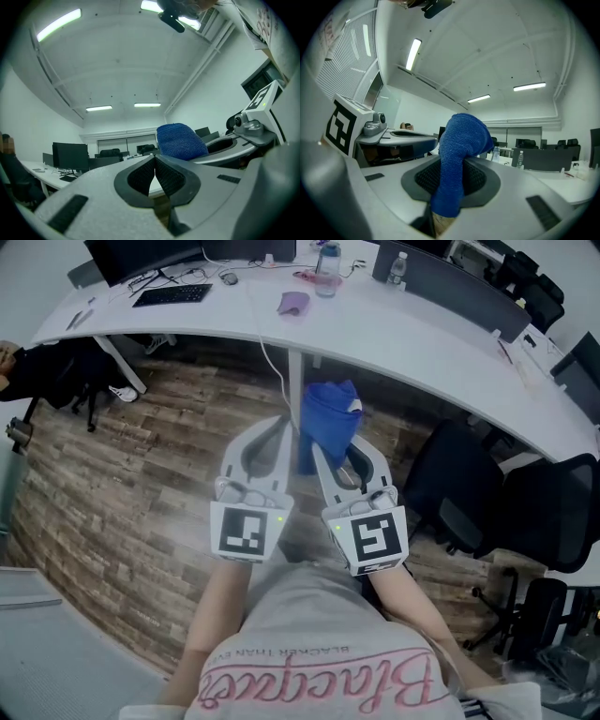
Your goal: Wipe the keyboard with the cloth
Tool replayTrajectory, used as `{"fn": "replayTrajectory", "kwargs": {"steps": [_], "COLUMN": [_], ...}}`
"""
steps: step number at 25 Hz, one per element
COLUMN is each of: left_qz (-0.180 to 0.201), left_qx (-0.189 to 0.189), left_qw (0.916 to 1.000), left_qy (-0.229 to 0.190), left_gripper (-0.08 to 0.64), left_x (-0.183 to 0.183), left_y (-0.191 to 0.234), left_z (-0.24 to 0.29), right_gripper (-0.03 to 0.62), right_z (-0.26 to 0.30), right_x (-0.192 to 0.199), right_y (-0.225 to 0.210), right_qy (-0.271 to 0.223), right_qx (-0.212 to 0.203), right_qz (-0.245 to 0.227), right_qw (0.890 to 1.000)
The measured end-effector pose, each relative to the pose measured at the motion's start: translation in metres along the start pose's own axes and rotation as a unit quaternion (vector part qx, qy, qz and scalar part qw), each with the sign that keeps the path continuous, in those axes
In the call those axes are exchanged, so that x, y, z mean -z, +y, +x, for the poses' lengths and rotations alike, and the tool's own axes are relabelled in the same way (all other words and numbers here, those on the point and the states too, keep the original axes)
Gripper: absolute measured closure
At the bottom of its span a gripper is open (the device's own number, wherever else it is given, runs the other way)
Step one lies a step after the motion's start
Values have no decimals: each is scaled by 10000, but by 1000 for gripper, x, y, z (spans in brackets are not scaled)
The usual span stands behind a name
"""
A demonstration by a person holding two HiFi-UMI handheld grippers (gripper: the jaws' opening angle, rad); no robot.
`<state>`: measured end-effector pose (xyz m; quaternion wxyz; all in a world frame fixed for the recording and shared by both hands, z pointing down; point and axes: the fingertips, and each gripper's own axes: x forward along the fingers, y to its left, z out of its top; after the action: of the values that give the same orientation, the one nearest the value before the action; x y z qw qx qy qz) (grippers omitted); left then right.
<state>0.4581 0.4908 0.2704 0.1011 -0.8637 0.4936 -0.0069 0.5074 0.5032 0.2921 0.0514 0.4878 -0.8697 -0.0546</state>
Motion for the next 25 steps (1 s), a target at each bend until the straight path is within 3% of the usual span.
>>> {"fn": "replayTrajectory", "kwargs": {"steps": [6, 25], "left_qz": [-48, -138], "left_qx": [-195, -808], "left_qw": [9998, 9964], "left_qy": [-19, 203], "left_gripper": [555, 555], "left_x": [8, 59], "left_y": [67, 298], "left_z": [9, 10], "right_gripper": [503, 503], "right_z": [64, 274], "right_x": [-14, -30], "right_y": [24, 127], "right_qy": [-40, -40], "right_qx": [-226, -870], "right_qz": [-186, -97], "right_qw": [9996, 9962]}}
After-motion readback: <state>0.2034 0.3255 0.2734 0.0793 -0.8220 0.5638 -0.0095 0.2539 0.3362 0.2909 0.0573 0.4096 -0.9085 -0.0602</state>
